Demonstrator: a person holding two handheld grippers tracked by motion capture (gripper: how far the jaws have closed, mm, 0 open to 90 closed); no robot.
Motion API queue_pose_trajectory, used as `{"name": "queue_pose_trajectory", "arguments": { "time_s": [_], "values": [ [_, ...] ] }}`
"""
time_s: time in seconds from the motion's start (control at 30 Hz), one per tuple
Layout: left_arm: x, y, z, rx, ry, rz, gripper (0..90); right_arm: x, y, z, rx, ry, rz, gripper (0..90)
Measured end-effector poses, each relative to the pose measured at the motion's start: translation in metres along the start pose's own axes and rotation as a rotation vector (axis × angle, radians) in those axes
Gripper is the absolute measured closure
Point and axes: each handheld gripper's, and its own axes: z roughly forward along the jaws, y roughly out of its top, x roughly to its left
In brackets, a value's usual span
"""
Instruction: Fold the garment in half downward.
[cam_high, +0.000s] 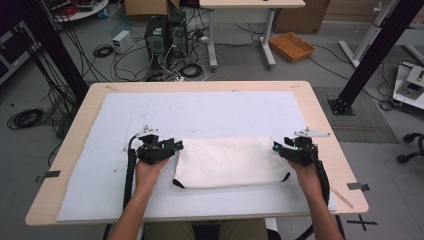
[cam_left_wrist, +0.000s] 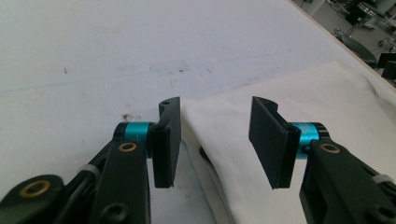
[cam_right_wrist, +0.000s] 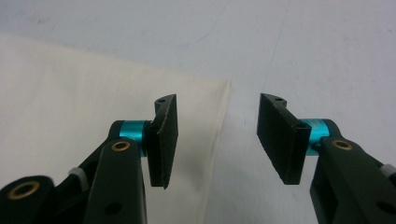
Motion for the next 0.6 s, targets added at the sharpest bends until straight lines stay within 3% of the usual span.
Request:
{"name": "queue_pose_trajectory", "arguments": {
  "time_s": [0.07, 0.17, 0.2, 0.23, 0.27, 0.3, 0.37, 0.47, 0.6],
  "values": [
    [-0.001, -0.005, -0.008, -0.033, -0.012, 0.028, 46.8, 0.002, -0.01, -0.009, 0.009, 0.018, -0.009, 48.1],
    [-0.002, -0.011, -0.018, -0.065, -0.023, 0.039, 37.6, 0.005, -0.018, -0.018, 0.027, 0.052, -0.038, 44.0],
    [-0.002, -0.012, -0.02, -0.073, -0.018, 0.045, 33.9, 0.007, -0.02, -0.022, 0.015, 0.05, -0.054, 40.5],
    [-0.002, -0.013, -0.022, -0.077, -0.012, 0.056, 25.8, 0.01, -0.023, -0.031, -0.027, 0.046, -0.069, 31.2],
    [-0.002, -0.015, -0.025, -0.085, -0.004, 0.058, 25.8, 0.01, -0.023, -0.031, -0.027, 0.046, -0.069, 31.2],
    [-0.002, -0.016, -0.027, -0.09, -0.002, 0.055, 23.3, 0.012, -0.023, -0.039, -0.074, 0.039, -0.086, 24.5],
    [-0.001, -0.018, -0.033, -0.103, -0.009, 0.05, 23.2, 0.013, -0.023, -0.042, -0.096, 0.032, -0.101, 21.0],
    [0.001, -0.021, -0.04, -0.102, -0.002, 0.058, 23.2, 0.015, -0.021, -0.051, -0.132, 0.03, -0.144, 20.9],
    [0.004, -0.022, -0.049, -0.113, 0.011, 0.058, 23.3, 0.014, -0.02, -0.057, -0.155, 0.028, -0.141, 20.9]
  ]
}}
